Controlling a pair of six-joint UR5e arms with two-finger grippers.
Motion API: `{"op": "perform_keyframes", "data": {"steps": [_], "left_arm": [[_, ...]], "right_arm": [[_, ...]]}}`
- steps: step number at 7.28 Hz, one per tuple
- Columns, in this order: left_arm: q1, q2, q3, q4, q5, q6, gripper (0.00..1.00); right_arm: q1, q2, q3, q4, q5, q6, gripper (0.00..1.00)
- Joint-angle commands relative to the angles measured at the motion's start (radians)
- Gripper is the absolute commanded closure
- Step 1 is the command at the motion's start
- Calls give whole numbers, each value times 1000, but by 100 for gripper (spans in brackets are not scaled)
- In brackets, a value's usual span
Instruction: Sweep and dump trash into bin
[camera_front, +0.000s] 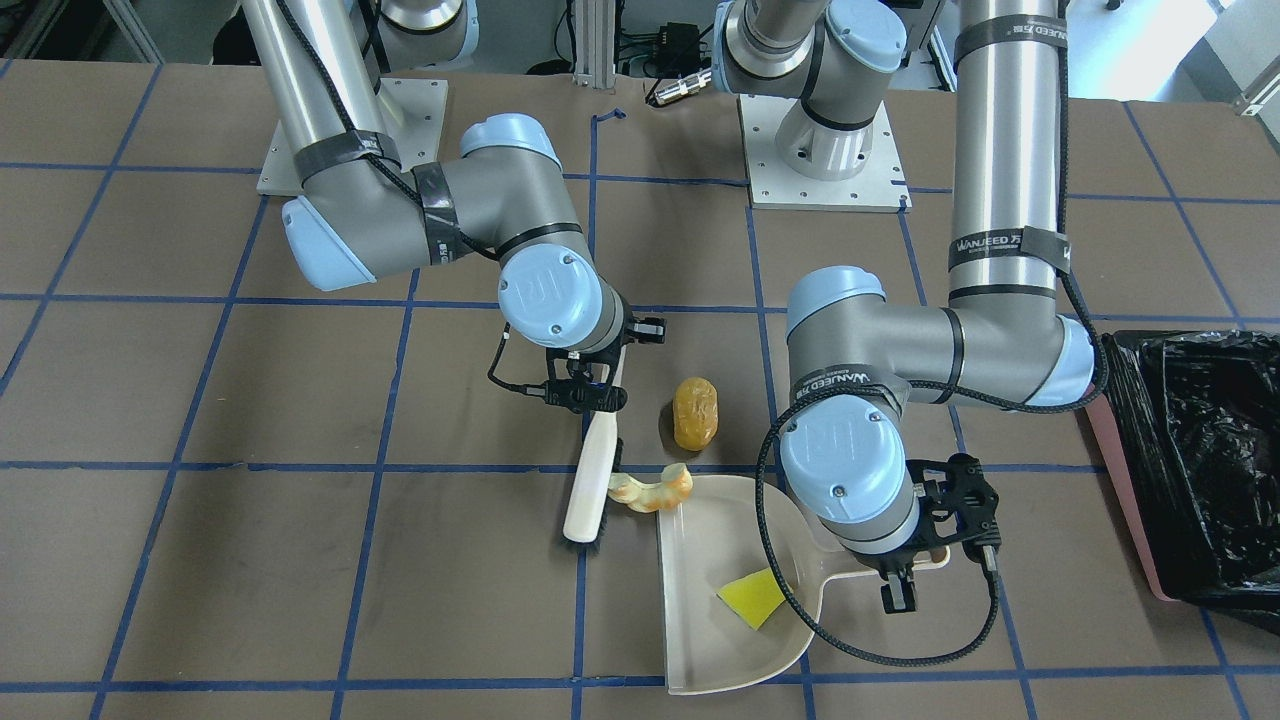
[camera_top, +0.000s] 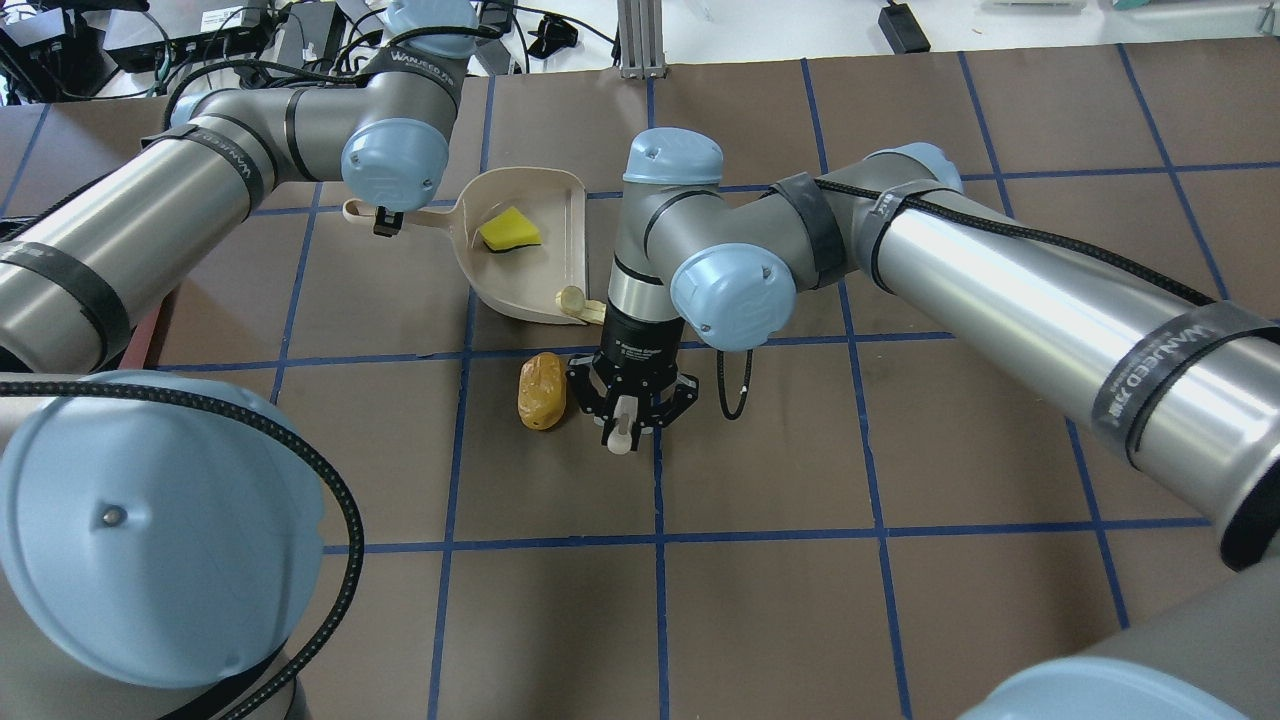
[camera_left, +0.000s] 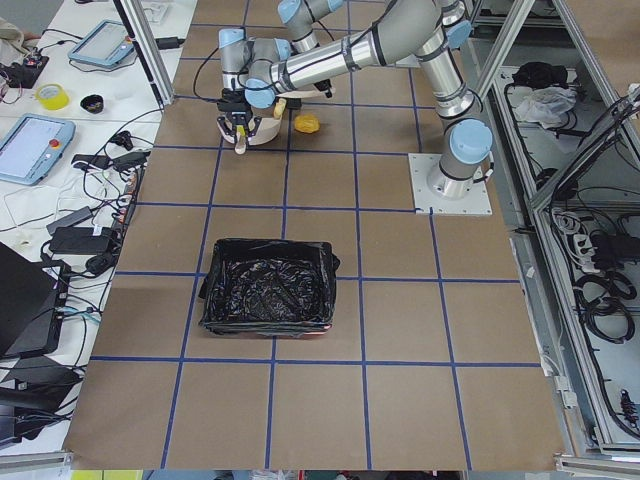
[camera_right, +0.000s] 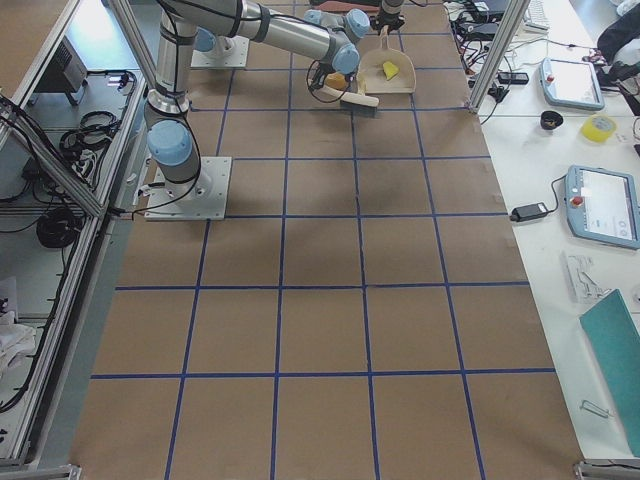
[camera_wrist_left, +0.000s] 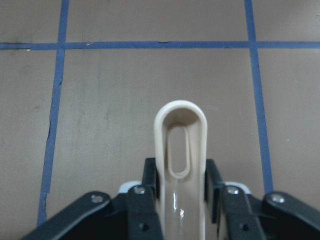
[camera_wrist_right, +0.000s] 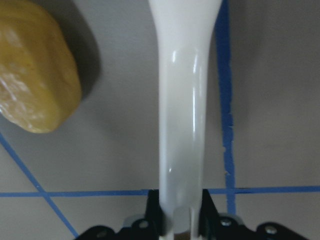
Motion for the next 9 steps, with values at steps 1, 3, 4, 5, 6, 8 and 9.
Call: {"op": "perform_keyframes", "data": {"steps": [1,3,4,5,6,8,9], "left_arm": [[0,0,0,0,-3,0,100],[0,0,-2,0,-21,0,100],[0,2,-2,0,-52,-2,100],[0,8,-9,0,-47,3,100],[0,11,-11,0,-47,11,100],[0,19,-15,-2,-46,21,100],[2,32,-26,-2,-40,70,100]], "right_arm": [[8,61,-105,-46,84,-31,100],[8,116,-202,-46,140,-56,100],[5,109,-213,-7,108,-65,100],[-1,86,-218,73,-59,-89,100],[-1,61,-216,131,-184,-97,100],[1,29,-209,232,-344,-118,100],[-1,3,-197,304,-418,-169,100]]}}
